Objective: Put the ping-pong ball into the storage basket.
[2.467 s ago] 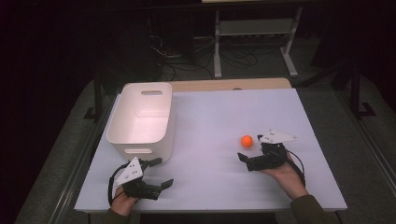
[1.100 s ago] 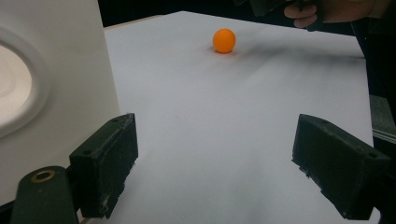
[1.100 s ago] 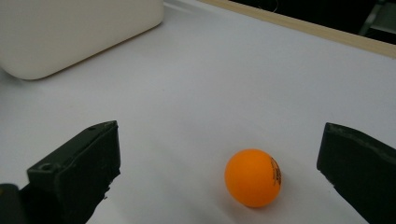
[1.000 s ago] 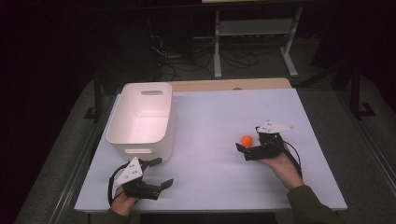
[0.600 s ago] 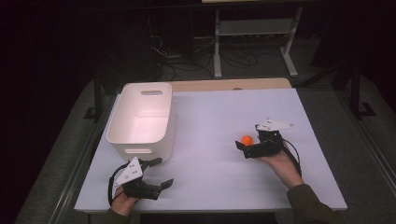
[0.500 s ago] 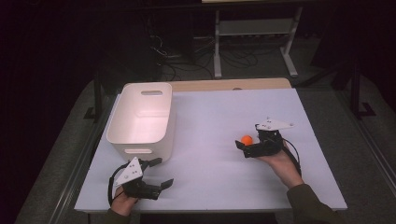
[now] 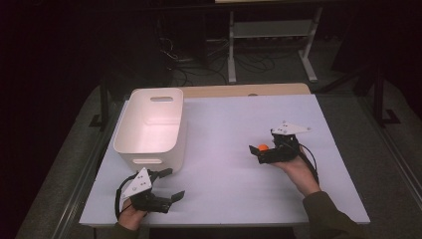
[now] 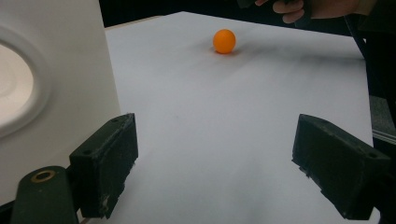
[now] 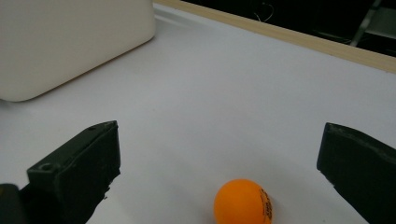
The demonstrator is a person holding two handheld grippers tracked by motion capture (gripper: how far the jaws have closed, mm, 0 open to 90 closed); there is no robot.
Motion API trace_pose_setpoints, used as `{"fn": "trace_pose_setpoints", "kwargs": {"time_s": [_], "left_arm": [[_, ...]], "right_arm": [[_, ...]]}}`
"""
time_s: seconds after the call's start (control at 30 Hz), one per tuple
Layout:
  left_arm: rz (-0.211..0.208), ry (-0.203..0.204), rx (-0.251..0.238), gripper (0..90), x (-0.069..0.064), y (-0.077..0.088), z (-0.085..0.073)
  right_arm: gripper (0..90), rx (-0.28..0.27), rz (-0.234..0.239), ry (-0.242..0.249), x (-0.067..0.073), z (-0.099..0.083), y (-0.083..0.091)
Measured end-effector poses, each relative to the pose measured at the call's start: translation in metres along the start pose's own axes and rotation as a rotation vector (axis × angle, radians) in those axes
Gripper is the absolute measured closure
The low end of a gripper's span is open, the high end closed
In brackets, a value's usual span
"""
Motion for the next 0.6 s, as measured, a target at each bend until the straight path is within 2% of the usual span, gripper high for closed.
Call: {"fn": "trace_pose_setpoints", "kwargs": {"time_s": [0.6], "left_arm": [[0.0, 0.002, 0.0, 14.1, 0.0, 0.0, 0.0]], "right_arm": [[0.0, -0.012, 0.001, 0.0, -0.003, 0.011, -0.011]]}}
Point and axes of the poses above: each handheld gripper's, and its own axes: y roughly backward along the jaws, z roughly out of its top, x roughly to its left, the point moved 1 cm from there along -y, roughly forward along the jaws, and after that the axes turned 1 degree about -y, right-handed, at the moved point
